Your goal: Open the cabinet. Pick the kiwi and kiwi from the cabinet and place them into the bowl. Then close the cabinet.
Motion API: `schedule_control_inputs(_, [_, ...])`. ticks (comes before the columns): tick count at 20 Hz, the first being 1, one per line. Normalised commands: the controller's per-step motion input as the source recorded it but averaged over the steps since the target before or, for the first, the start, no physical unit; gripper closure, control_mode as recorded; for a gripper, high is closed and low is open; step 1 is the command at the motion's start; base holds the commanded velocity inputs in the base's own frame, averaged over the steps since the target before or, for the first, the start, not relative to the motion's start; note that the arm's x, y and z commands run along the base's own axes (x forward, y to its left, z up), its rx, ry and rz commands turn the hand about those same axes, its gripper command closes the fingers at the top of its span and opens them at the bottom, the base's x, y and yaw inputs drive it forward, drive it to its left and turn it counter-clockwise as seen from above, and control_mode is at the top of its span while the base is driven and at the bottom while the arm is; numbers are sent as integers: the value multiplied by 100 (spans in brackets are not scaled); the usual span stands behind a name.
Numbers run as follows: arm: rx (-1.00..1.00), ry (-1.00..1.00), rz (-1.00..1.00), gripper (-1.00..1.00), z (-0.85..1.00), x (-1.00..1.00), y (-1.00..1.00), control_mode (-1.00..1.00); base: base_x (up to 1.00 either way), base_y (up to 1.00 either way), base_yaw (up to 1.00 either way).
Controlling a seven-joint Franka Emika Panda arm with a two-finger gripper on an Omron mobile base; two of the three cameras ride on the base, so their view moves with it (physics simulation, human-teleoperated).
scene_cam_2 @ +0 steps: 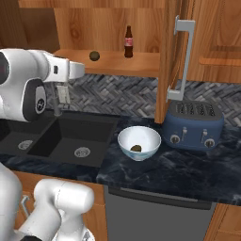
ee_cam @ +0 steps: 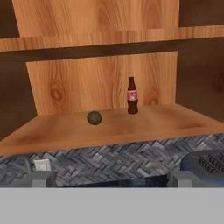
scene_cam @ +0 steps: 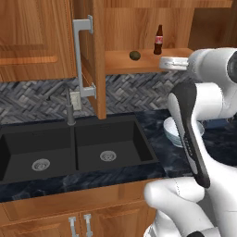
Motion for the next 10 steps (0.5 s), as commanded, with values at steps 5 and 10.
schedule_control_inputs(5, [0,0,12,-100,0,1,0,-100,0,0,0])
schedule_control_inputs(10, [0,0,1,-100,0,13,0,-100,0,0,0])
